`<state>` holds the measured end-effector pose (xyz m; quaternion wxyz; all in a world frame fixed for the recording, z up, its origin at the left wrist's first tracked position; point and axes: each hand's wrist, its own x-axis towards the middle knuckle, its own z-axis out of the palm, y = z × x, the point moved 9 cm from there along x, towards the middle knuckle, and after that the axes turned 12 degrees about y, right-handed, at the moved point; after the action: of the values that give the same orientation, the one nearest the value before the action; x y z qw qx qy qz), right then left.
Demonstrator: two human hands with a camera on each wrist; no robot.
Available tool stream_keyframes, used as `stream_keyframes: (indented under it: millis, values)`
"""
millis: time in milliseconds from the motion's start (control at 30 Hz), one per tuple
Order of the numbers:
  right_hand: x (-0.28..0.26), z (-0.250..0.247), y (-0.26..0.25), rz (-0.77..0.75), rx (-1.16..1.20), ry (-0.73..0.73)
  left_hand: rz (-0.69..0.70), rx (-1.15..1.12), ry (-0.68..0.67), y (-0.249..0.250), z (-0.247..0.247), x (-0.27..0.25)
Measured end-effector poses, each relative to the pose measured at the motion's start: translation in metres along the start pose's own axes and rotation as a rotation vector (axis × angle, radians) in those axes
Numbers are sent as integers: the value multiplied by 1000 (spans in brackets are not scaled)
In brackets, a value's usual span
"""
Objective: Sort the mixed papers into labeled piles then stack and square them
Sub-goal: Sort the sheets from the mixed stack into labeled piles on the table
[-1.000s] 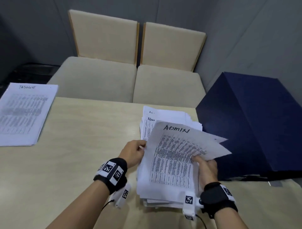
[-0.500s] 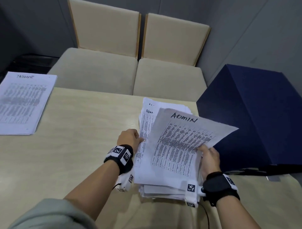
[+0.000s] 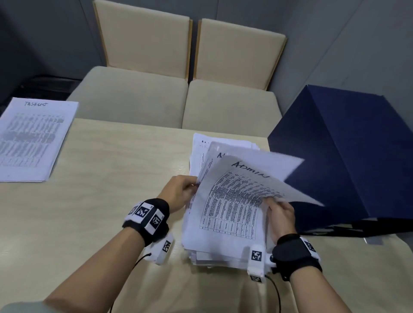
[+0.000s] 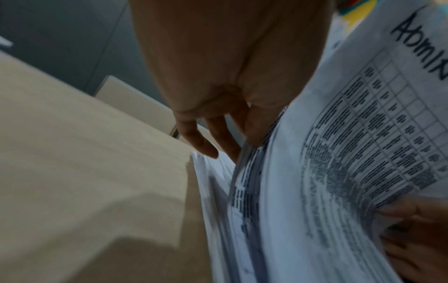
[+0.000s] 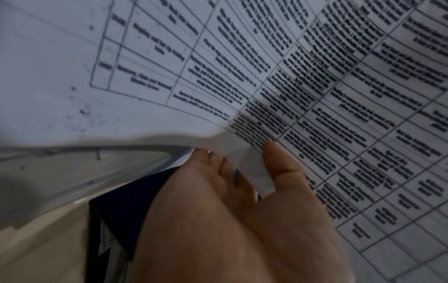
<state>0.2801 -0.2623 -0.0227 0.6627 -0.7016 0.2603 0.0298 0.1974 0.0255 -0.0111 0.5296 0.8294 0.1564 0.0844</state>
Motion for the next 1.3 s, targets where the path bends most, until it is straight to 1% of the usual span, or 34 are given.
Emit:
stream_keyframes:
  millis: [33, 67, 133, 167, 200, 233, 267, 333, 400, 500, 567, 600, 633, 667, 700, 733, 767, 833, 867, 900, 967, 1033, 1100, 1167, 1233, 1300]
  values:
    - [0, -1, 1, -3, -16, 4, -29, -9, -15, -1, 4, -2]
    - [0, -1, 2, -11, -25, -4, -60, 31, 17, -4, 4, -3]
    - [1, -2, 3, -27, -44, -11, -124, 223, 194, -12, -6, 1]
    - [1, -3, 3, -34, -55, -5, -190, 305, 279, -19, -13, 2]
    - [1, -4, 2, -42, -62, 2, -267, 356, 317, -27, -16, 2]
    - [1, -6, 2, -46, -64, 7, -327, 397, 311, -33, -15, 3]
    - [1, -8, 2, -58, -67, 5, -366, 433, 278, -35, -11, 3]
    - [0, -9, 0, -90, -81, -38, -352, 489, 244, -34, -5, 7]
    - [-2, -9, 1, -89, -96, -75, -331, 506, 233, -33, -3, 9]
    - [3, -14, 4, -42, -95, -29, -346, 548, 161, -37, -5, 11]
    - [4, -12, 5, 12, -58, -13, -342, 658, 73, -33, -6, 10]
    - [4, -10, 4, 31, -38, -9, -327, 722, 59, -27, -9, 10]
    - [5, -7, 0, 38, -16, -3, -301, 781, 74, -20, -14, 10]
    - [5, -4, -6, 31, -6, 4, -265, 800, 118, -11, -20, 11]
    - [5, -2, -14, 13, 2, 12, -222, 757, 176, 0, -26, 12]
    - [6, 2, -23, -17, 9, 17, -180, 645, 211, 10, -29, 14]
    - [7, 5, -34, -49, 16, 20, -142, 466, 210, 19, -30, 16]
    - [6, 11, -58, -121, 25, 30, -100, 21, 100, 45, -22, 16]
    - [4, 14, -71, -155, 46, 30, -60, -145, 67, 61, -22, 15]
    - [-1, 17, -84, -184, 80, 17, -24, -240, 68, 75, -24, 16]
    - [-14, 26, -109, -231, 157, -35, 39, -307, 118, 99, -29, 18]
    - [-29, 34, -129, -287, 218, -85, 87, -308, 233, 115, -37, 21]
    - [-39, 41, -135, -350, 206, -97, 86, -291, 346, 113, -39, 25]
    - [-40, 48, -124, -395, 95, -112, 16, -243, 402, 93, -32, 29]
    - [-39, 56, -101, -407, -65, -168, -73, -170, 435, 67, -27, 26]
    - [-36, 63, -83, -397, -184, -201, -143, -186, 482, 47, -32, 18]
